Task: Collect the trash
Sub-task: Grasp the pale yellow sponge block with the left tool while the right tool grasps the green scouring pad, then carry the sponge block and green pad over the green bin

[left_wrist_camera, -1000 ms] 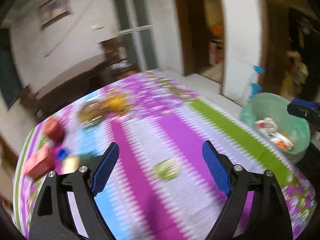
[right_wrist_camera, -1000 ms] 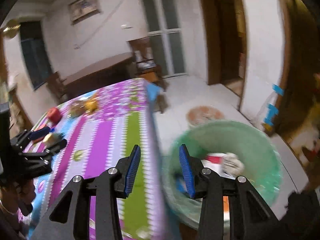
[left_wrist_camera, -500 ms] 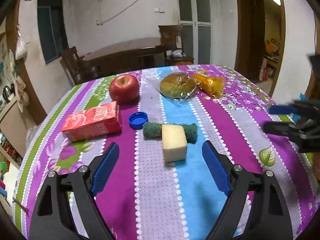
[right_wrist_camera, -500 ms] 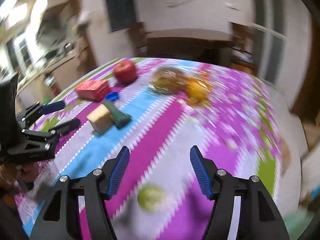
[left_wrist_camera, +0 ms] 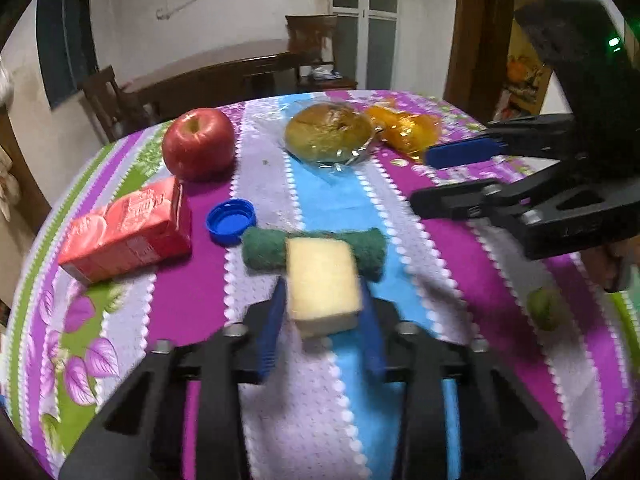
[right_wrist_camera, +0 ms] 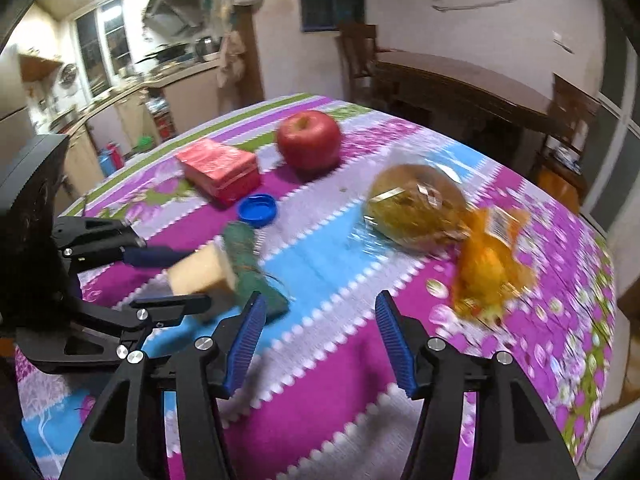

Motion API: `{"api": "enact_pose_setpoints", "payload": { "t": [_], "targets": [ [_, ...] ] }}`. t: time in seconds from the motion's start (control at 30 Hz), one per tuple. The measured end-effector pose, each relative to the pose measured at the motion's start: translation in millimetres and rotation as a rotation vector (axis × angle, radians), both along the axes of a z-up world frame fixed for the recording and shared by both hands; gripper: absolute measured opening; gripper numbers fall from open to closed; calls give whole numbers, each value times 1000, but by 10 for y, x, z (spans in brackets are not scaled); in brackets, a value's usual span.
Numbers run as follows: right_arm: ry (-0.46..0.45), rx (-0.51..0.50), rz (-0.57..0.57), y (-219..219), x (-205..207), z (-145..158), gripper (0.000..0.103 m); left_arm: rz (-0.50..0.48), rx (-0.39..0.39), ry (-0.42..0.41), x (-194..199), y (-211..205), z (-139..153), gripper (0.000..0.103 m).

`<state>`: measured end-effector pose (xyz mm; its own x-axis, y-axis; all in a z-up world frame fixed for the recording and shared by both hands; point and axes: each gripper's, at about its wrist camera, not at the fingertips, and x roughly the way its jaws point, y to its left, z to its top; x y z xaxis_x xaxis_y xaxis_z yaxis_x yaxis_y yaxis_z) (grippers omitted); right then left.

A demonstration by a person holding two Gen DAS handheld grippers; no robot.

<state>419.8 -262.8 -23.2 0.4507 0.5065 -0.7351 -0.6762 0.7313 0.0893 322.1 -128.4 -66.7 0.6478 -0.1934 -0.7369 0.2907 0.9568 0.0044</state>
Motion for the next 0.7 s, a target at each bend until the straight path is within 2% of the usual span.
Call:
{"api": "enact_pose_setpoints", "payload": {
  "t": [0.2, 0.33, 0.43, 0.5, 0.7],
  "targets": [
    [15, -50, 124, 399, 15, -130, 59, 72, -11, -75, -398, 346, 227, 30],
    [41, -98, 162, 646, 81, -275, 59, 120, -42, -72, -529, 614, 307, 30],
    [37, -123, 157, 757, 73, -342, 44, 139, -25, -88, -574, 665, 333, 30],
    [42, -115, 129, 762, 39, -337, 21, 149, -9, -104, -591, 656, 347, 30],
    [31, -117, -46, 604, -414, -300, 18, 133, 18, -125, -634, 568, 363, 30]
  ]
}}
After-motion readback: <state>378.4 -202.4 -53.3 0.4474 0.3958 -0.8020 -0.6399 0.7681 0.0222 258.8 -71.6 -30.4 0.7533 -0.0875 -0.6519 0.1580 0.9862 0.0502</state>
